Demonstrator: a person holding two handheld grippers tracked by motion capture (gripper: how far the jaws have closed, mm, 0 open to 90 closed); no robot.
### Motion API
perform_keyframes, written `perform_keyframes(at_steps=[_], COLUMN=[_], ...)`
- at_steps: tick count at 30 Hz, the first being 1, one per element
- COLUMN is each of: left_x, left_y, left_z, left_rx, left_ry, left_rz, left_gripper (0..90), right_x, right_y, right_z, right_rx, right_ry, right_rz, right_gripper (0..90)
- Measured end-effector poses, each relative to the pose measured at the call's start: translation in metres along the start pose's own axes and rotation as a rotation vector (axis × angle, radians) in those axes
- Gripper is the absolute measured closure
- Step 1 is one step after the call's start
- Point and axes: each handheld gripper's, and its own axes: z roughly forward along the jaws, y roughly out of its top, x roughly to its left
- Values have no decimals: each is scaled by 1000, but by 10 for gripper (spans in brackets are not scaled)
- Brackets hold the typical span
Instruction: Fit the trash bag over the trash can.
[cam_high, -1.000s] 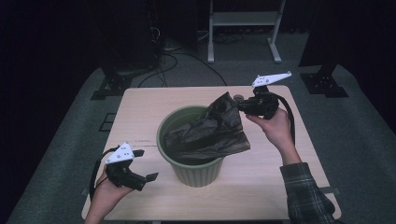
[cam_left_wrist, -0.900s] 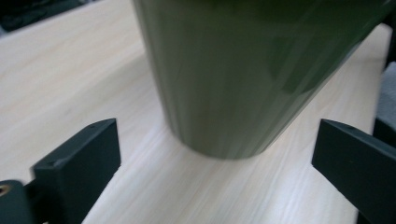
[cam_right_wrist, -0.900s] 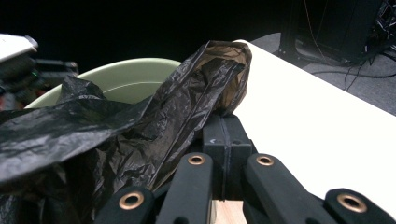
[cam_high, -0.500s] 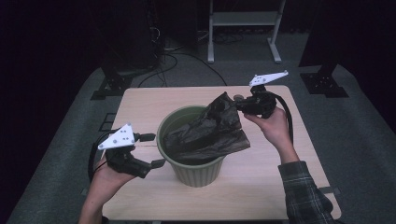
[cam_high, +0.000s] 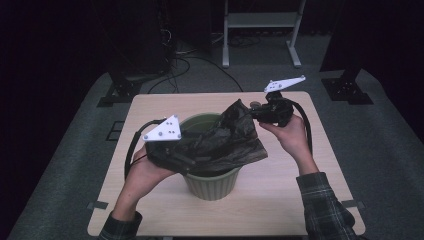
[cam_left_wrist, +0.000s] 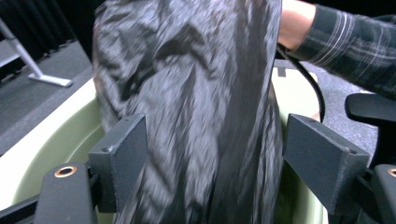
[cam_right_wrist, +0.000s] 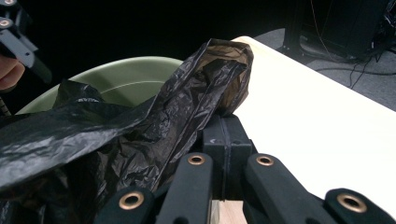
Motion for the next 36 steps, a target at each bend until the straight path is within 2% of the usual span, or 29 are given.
perform_keyframes(at_steps=[3,6,9,10,11,12,13,19,24,27,29,36], left_x=[1,5,13,13,15,16,18,28,29,32,34,39], left_y=[4,3,-3,-3,-5,-7,-10,-30,-35,-39,-43,-64], left_z=[9,12,11,11,11,10,8,-9,-17,-23,-28,-47], left_rx=[9,20,34,34,39,46,47,39,27,21,13,6], left_ry=[-22,-36,-37,-37,-40,-40,-36,11,19,44,55,100], left_rz=[9,11,-9,-9,-14,-19,-29,-84,-103,-114,-125,-174], left_gripper=[285,475,633,681,681,763,784,858,899,900,900,900], right_x=[0,0,2,2,2,2,2,0,0,2,3,6], right_y=[-1,-1,-1,-1,-1,-3,-4,-10,-11,-10,-11,-15], right_z=[1,0,-1,-1,-2,-2,-2,0,1,3,1,-21], right_rx=[2,-2,1,1,-1,-1,-1,-4,-5,-6,-11,-29], right_ry=[2,6,11,11,11,14,13,17,22,23,18,-2], right_rz=[3,2,-2,-2,-4,-1,-2,10,7,6,5,5], right_gripper=[899,899,899,899,899,899,899,898,898,892,797,721])
